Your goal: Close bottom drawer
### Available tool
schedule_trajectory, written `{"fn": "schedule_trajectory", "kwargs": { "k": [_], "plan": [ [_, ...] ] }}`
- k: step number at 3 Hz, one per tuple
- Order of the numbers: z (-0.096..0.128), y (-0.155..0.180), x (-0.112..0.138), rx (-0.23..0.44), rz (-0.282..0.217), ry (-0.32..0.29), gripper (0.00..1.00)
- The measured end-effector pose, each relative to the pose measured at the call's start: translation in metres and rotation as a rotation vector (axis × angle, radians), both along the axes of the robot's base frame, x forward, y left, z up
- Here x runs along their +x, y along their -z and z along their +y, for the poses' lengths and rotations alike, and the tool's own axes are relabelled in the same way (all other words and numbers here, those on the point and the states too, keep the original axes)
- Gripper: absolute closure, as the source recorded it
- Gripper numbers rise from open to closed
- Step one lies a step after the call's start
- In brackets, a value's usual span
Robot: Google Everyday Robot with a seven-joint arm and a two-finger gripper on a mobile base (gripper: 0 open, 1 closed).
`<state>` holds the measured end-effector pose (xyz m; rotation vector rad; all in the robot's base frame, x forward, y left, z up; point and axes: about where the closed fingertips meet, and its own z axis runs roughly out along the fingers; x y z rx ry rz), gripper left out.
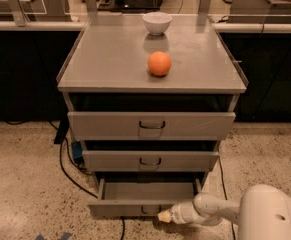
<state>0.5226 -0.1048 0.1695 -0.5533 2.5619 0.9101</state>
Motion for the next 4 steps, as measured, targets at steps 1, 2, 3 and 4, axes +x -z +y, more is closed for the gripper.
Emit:
{"fn": "schedule_trajectory", "kwargs": {
  "k": [1,2,3,4],
  "plan": [
    [-0.002,0.002,0.018,-0.010,-0.021,0.004,1.00],
    [-0.006,-0.005,0.068,-0.042,-0.089,0.015,1.00],
    [-0.006,-0.005,0.068,-0.042,-0.089,0.014,1.00],
    [-0.016,-0.005,0.096,-0.058,-0.119,0.038,1.00]
  ]
}}
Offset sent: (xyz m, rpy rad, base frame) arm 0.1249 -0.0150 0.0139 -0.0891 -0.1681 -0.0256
